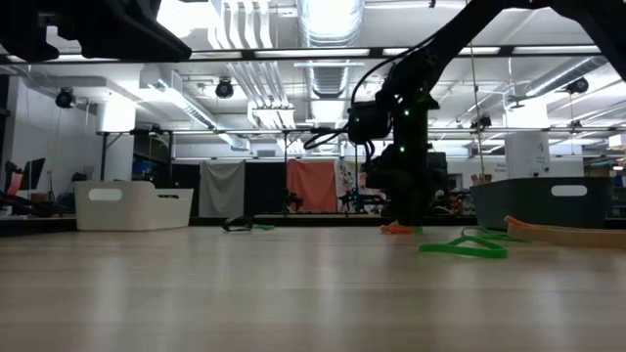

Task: Sort rubber bands into baskets
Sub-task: Put the green rubber band into the blue bin

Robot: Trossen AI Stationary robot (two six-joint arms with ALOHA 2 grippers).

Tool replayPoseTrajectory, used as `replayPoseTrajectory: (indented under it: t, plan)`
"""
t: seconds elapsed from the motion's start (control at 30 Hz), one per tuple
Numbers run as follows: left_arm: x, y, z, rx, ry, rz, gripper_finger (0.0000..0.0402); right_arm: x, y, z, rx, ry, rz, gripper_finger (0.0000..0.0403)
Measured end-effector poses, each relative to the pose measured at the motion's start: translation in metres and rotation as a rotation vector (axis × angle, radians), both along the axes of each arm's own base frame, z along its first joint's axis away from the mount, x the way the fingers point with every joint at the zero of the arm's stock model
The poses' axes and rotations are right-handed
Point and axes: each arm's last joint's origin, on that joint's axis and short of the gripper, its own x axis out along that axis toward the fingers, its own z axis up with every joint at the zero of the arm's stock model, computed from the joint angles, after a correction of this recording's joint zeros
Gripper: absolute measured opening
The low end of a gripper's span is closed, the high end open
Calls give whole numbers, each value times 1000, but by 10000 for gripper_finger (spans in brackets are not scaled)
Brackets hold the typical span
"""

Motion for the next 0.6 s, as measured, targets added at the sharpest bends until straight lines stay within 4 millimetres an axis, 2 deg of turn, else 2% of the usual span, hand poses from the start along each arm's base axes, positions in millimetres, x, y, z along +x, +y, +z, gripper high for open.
replayPoseTrajectory:
  t: [0.13,0.37,0.6]
  plan:
    - [0,0,0,0,0,0,77,2,0,-7,32,-3,4,127]
    - [0,0,-2,3,5,0,77,2,0,-15,55,14,5,20]
    - [-1,1,-4,3,9,1,77,-4,4,8,18,-8,-2,9]
